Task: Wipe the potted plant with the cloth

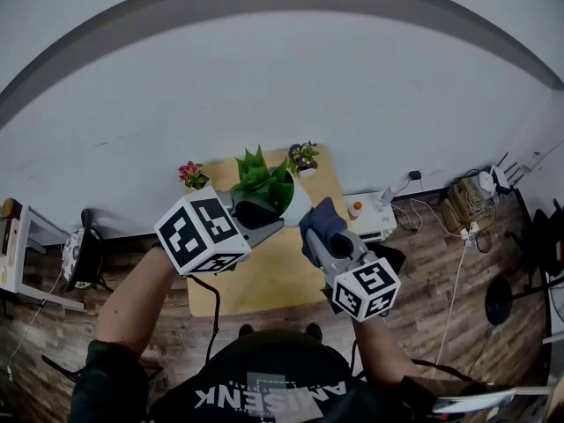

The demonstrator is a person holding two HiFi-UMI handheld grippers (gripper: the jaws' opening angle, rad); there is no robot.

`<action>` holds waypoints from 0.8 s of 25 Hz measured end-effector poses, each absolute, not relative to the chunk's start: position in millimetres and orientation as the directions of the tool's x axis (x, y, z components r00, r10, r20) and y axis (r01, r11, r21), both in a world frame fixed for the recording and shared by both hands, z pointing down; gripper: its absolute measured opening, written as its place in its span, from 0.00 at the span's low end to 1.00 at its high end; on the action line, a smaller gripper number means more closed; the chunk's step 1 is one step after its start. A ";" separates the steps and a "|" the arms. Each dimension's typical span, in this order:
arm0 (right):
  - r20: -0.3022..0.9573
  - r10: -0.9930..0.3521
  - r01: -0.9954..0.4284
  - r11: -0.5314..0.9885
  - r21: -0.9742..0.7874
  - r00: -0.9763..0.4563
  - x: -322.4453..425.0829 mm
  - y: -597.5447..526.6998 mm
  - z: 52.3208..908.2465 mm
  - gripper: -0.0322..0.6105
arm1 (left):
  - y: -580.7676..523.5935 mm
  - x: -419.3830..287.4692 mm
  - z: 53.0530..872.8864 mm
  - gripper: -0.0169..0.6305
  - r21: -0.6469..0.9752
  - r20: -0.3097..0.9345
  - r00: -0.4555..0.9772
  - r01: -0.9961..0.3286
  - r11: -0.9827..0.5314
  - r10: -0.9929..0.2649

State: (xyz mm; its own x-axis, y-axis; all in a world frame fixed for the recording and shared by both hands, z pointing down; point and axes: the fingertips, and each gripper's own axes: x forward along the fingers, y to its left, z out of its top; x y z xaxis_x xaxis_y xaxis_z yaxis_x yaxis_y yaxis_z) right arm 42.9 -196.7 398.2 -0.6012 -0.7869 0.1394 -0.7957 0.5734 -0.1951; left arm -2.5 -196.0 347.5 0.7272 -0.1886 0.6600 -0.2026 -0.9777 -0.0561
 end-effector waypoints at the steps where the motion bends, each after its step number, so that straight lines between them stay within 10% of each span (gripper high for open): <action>1: 0.152 -0.788 -0.800 0.567 -0.198 -0.596 44.8 -197.7 403.4 0.12 | -196.2 -2.7 347.2 0.04 -0.053 0.659 0.729 -0.203 -0.978 -0.187; 20: -0.007 -0.742 -0.737 0.668 -0.099 -0.671 24.6 -185.1 301.9 0.12 | -178.8 -12.9 357.9 0.04 -0.026 0.668 0.729 -0.175 -0.984 -0.148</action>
State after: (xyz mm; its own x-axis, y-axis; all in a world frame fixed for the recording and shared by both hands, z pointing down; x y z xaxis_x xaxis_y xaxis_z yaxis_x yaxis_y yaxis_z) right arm 24.6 -185.1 301.9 -0.6708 -0.7416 -0.0074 -0.7374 0.6681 -0.0995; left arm -12.9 -178.8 357.9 0.7294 -0.1476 0.6679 -0.1752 -0.9842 -0.0261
